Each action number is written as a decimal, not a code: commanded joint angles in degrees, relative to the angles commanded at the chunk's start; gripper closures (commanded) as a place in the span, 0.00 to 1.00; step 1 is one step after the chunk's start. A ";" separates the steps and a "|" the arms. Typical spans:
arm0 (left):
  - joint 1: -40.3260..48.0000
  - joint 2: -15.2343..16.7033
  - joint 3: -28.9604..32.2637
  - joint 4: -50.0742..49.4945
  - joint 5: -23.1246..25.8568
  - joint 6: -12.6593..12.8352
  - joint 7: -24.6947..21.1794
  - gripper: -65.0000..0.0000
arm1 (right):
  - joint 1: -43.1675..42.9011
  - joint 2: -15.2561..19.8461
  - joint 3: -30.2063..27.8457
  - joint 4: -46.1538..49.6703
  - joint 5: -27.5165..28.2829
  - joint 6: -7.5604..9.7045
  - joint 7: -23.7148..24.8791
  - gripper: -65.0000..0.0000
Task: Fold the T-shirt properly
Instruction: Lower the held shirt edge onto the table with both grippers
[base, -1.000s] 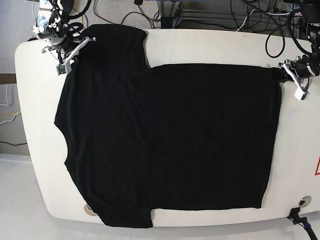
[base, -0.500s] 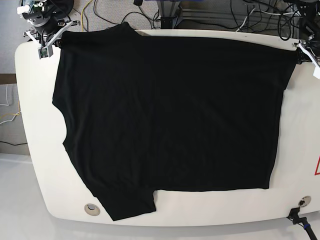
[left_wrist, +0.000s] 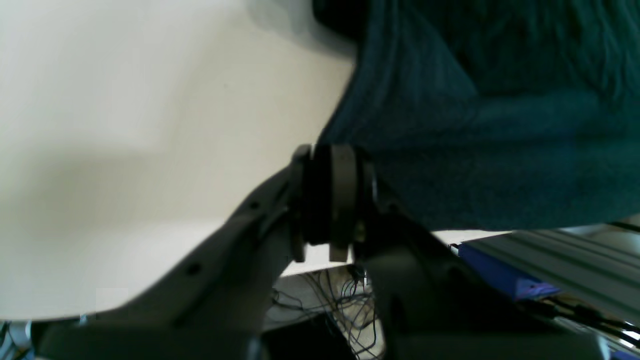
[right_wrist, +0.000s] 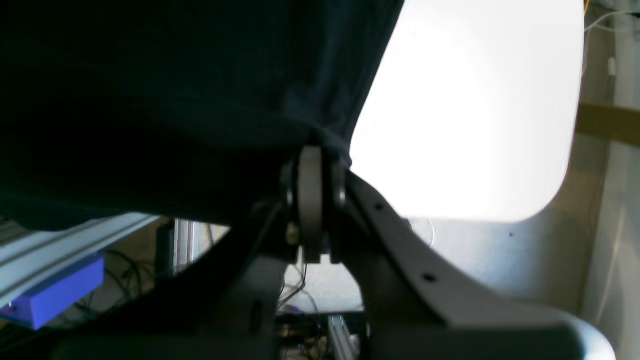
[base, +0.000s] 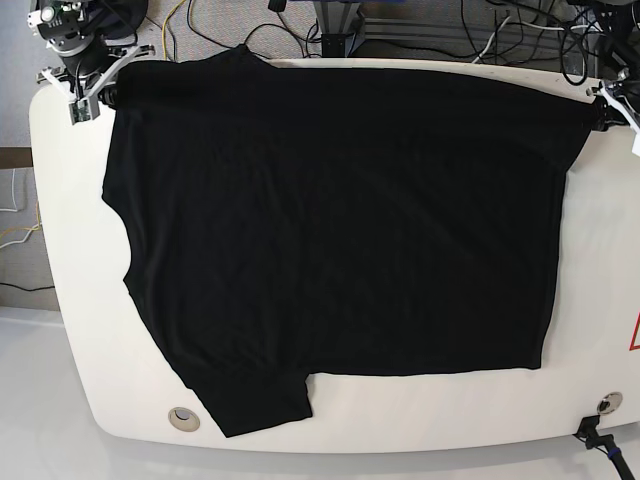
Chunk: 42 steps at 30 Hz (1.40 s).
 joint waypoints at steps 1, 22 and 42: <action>-0.63 -0.05 0.77 0.62 -0.26 0.00 -0.27 1.00 | 1.01 -0.03 -0.14 -0.03 -0.06 0.06 -0.03 1.00; -15.73 1.09 6.77 0.52 11.62 0.00 -9.12 1.00 | 19.17 0.99 -4.64 -5.29 0.22 -0.13 1.00 1.00; -24.64 1.19 11.60 -4.18 30.22 1.38 -19.35 1.00 | 37.37 4.26 -14.47 -26.02 0.34 0.42 3.23 1.00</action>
